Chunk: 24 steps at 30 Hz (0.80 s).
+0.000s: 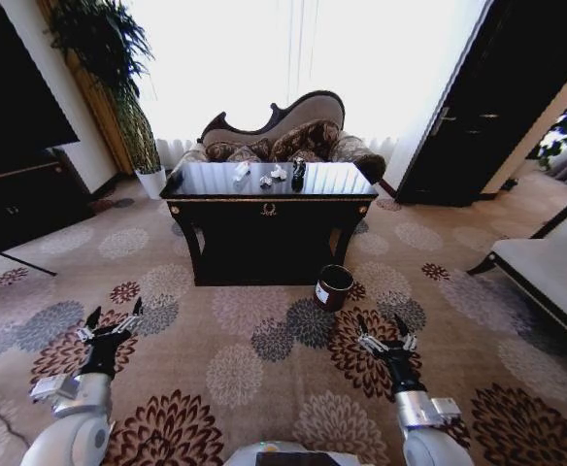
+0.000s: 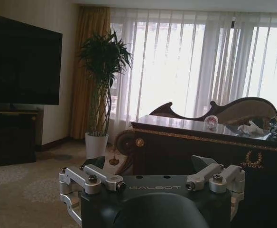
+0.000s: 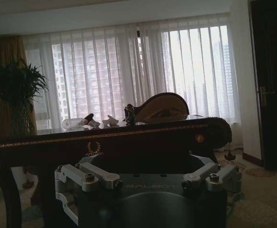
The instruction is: Move to the front of the table and place the trash on the table into the trash bin.
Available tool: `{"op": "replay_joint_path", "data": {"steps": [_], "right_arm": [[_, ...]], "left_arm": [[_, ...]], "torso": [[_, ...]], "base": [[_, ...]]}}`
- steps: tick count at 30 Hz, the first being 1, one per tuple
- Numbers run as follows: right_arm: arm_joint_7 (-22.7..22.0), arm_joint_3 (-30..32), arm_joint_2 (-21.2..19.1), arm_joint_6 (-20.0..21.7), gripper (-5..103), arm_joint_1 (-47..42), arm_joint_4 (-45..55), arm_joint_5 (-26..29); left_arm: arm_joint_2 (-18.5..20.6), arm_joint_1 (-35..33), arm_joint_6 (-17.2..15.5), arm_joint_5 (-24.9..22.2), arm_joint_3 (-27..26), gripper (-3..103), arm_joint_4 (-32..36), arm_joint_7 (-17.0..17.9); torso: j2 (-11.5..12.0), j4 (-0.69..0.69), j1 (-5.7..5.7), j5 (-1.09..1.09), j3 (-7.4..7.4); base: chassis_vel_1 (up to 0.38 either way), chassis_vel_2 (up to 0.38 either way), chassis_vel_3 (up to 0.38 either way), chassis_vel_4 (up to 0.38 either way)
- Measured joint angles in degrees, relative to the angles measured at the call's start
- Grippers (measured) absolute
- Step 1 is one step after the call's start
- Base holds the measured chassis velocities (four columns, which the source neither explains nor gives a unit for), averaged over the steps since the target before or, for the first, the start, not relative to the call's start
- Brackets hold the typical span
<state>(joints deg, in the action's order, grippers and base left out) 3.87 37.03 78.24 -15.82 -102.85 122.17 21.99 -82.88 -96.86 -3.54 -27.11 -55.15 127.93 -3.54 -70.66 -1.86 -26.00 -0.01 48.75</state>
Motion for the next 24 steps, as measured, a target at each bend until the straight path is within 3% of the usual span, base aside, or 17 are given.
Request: {"op": "replay_joint_path", "data": {"steps": [3, 24], "right_arm": [[-1.1, -0.6, 0.0, 1.5, 100, -0.3, 1.1, 1.6], [0.5, -0.9, 0.3, 1.8, 100, -0.3, 2.1, 2.0]], "left_arm": [[0.4, 0.5, -0.4, -0.1, 0.2, 100, 0.5, 0.0], [0.0, 0.7, -0.3, 0.1, 1.9, 100, -0.3, 0.0]], "torso": [[0.0, -0.01, 0.00, -0.01, 0.00], [0.0, 0.00, 0.00, -0.01, 0.00]], "base": [[0.000, 0.000, 0.000, 0.000], [0.000, 0.000, 0.000, 0.000]]}}
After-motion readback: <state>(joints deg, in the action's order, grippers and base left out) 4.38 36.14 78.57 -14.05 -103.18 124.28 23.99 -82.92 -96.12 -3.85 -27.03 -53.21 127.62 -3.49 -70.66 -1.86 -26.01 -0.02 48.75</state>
